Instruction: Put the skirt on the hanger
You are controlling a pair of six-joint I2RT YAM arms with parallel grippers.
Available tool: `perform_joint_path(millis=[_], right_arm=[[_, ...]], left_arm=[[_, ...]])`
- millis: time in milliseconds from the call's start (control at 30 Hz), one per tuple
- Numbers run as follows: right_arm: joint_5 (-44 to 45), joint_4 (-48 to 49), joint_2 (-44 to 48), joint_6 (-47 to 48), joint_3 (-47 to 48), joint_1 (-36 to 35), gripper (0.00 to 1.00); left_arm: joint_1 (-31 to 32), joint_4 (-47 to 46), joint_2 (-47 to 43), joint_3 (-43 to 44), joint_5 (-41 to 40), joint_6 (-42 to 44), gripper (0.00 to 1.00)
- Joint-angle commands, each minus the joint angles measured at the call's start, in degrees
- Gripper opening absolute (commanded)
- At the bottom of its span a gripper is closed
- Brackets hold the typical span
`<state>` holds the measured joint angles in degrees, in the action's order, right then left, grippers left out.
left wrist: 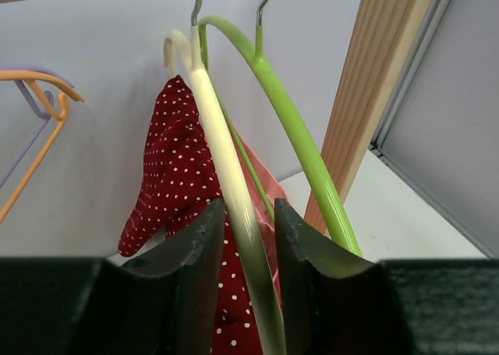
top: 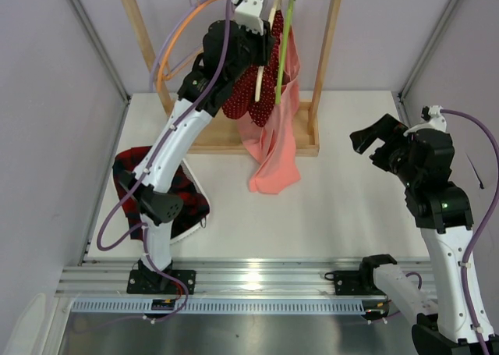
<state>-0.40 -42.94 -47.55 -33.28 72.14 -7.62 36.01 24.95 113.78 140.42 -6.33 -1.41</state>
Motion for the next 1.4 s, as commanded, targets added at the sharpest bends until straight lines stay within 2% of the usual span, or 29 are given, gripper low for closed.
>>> perform_joint_path(millis=[0,33,67,200,233,300,400,533,733,867,900,933,967,1033,1067,1100,1200,1367], right_arm=[[0.4,-0.04,0.62,2.25,2.48,0.41,0.99],[0.4,0.05,0.53,2.51,2.57,0.41,0.99],[0.32,0.31,0.53,2.86,2.83,0.32,0.99],[-0.91,1.45,0.0,6.37,4.58,0.32,0.99],[-0.74,1.54,-0.35,7.69,5.11,0.41,0.99],[-0.21,1.54,-0.79,8.66,7.47,0.32,0.99],[0.4,1.45,-1.49,10.16,9.68,0.41,0.99],[-0.82,4.08,0.17,12.18,10.92,0.41,1.0],[-4.69,5.76,3.86,14.99,9.87,0.41,0.99],[-4.61,7.78,9.57,15.0,3.9,0.41,0.99],[-4.43,8.39,12.89,14.04,-0.03,0.41,0.99],[-4.6,9.79,14.66,13.51,-2.07,0.41,0.99],[-5.13,10.41,16.59,12.89,-6.44,0.32,0.99],[-5.4,12.43,22.74,10.61,-11.21,0.41,0.99],[-5.57,13.05,24.77,9.99,-13.67,0.41,0.99],[-5.57,13.66,26.87,9.2,-18.39,0.41,0.99],[-6.89,14.2,34.26,6.12,-23.61,0.41,0.99],[-6.89,11.57,40.95,3.13,-30.3,0.41,0.99]], left_arm=[[1.08,-2.89,-1.09,2.84,-1.75,0.53,0.42],[1.08,-3.24,-1.45,2.75,-2.28,0.7,0.53],[1.08,-3.41,-1.8,2.75,-2.98,0.97,0.6],[1.08,-3.94,-4.52,2.75,-5.45,1.23,0.82],[1.08,-3.77,-6.44,2.75,-5.8,1.32,0.91],[1.08,-3.33,-8.82,2.32,-5.63,1.23,1.0],[1.08,-0.96,-14.97,0.22,-5.1,0.8,1.0],[1.08,4.13,-26.47,-8.48,-4.75,0.36,0.99],[1.08,14.51,-48.09,-30.59,-7.74,-2.36,1.0],[1.08,16.53,-63.56,-50.81,-7.82,-6.85,1.0],[1.08,17.14,-69.16,-53.38,-7.3,-7.37,0.99],[1.08,17.5,-71.91,-55.76,-6.86,-7.99,1.0],[1.08,17.85,-74.46,-62.22,-6.33,-8.95,1.0],[1.08,19.78,-81.39,-65.61,-6.59,-10.36,0.99],[1.08,20.31,-83.78,-70.93,-6.68,-11.41,1.0],[1.08,20.92,-85.98,-72.64,-6.68,-11.68,1.0],[1.08,22.77,-94.51,-81.06,-10.1,-14.05,0.99],[1.17,21.91,-104.96,-84.51,-14.15,-16.53,1.0]])
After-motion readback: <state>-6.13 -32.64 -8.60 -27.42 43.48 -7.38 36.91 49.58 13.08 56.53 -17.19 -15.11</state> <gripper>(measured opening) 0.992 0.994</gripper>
